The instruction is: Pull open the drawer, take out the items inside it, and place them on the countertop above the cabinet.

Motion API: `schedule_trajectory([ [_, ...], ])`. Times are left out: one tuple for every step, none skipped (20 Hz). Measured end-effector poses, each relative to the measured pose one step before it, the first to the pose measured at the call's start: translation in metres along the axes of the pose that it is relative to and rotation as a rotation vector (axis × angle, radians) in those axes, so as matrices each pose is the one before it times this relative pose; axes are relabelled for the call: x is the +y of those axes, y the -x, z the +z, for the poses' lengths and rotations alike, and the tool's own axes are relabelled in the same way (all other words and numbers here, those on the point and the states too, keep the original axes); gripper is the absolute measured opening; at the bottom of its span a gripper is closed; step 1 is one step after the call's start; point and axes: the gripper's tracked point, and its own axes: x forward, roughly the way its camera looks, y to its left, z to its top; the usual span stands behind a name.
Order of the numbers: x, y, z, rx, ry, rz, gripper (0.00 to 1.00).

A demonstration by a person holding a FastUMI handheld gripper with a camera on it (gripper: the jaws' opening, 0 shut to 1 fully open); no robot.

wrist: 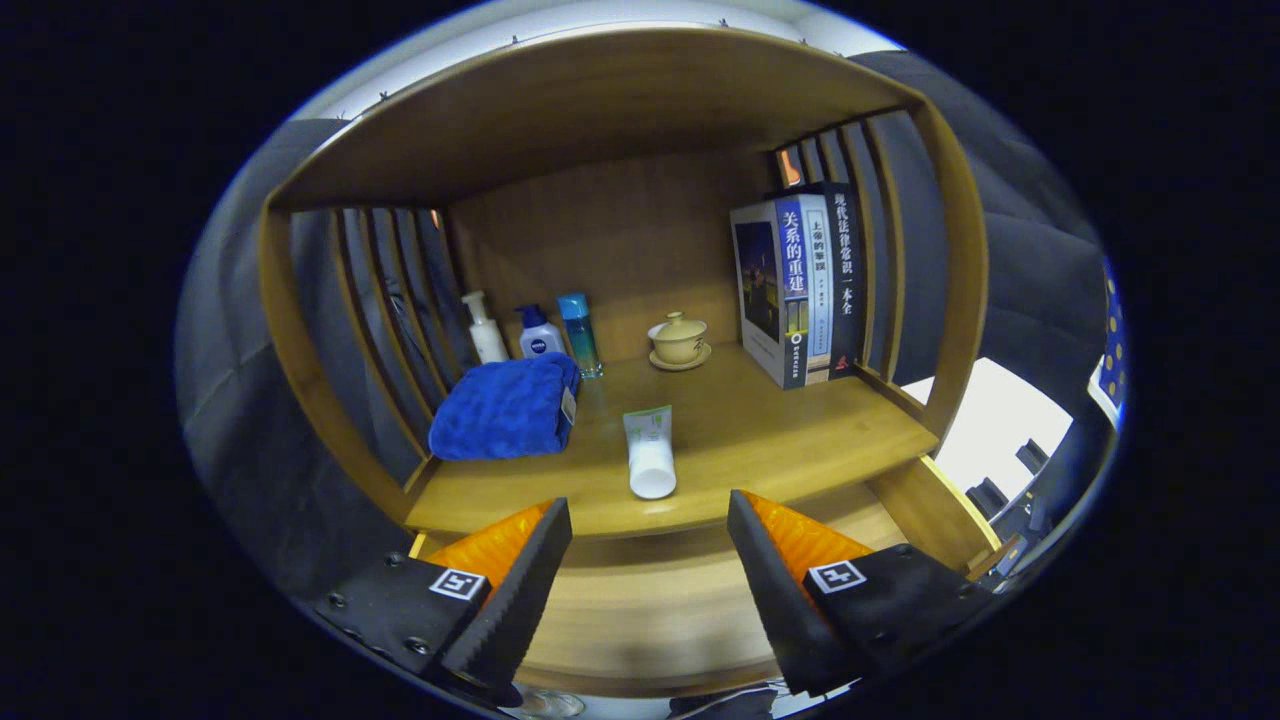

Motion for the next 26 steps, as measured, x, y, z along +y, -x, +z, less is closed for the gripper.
schedule_trajectory([
  [-0.00277,0.00973,-0.00448,-0.02251,0.01673,-0.00514,1.00],
  [-0.00330,0.01055,-0.00324,-0.02548,0.01821,-0.00825,1.00],
  [-0.00332,0.00976,-0.00267,-0.03515,0.00948,-0.01021,1.00],
  [-0.00179,0.01000,-0.00504,-0.02554,-0.00269,-0.00601,1.00],
  [-0.00037,0.01094,-0.00683,-0.02135,-0.01307,-0.00102,1.00],
  [-0.00249,0.00940,-0.00965,-0.01032,-0.01410,-0.00248,1.00],
  [-0.00641,0.00914,-0.01305,0.00204,-0.00498,-0.00390,1.00],
  [-0.00358,0.00796,-0.01190,0.00345,0.00572,-0.00314,1.00],
  [-0.00439,0.00796,-0.00848,-0.00276,0.01199,-0.01012,1.00],
  [-0.00543,0.00538,-0.00608,-0.01249,0.01464,-0.01441,1.00],
  [-0.00366,0.00357,-0.00724,-0.00818,0.01373,-0.01100,1.00],
  [-0.00358,0.00399,-0.00892,0.00036,0.00926,-0.00946,1.00],
  [-0.00139,0.00343,-0.00678,-0.00135,0.00181,-0.00224,1.00],
  [0.00065,0.00267,-0.00499,-0.00396,0.00000,0.00079,1.00],
  [-0.00164,0.00216,-0.00252,-0.00682,0.00522,-0.00339,1.00],
  [-0.00195,0.00137,-0.00302,-0.00657,0.01317,-0.00713,1.00],
  [-0.00286,0.00022,-0.00378,-0.00360,0.02098,-0.01287,1.00],
  [-0.00352,-0.00006,-0.00750,0.00726,0.02494,-0.01780,1.00],
  [-0.00129,-0.00157,-0.01013,0.01775,0.01918,-0.00404,1.00],
  [0.00627,-0.00098,-0.00898,0.01189,-0.01252,0.01462,1.00],
  [0.00428,-0.00103,-0.00788,0.01536,-0.01130,0.00970,1.00],
  [0.00151,-0.00166,-0.00881,0.01821,-0.00886,0.00603,1.00],
  [-0.00007,-0.00333,-0.00292,0.00598,-0.00955,-0.00082,1.00],
  [0.00013,-0.00274,0.00048,-0.00263,-0.00926,0.00020,1.00],
  [0.00171,-0.00313,0.00182,-0.00246,-0.00787,0.00395,0.99],
  [0.00460,0.00066,-0.00098,0.00512,0.00164,0.01665,0.99],
])
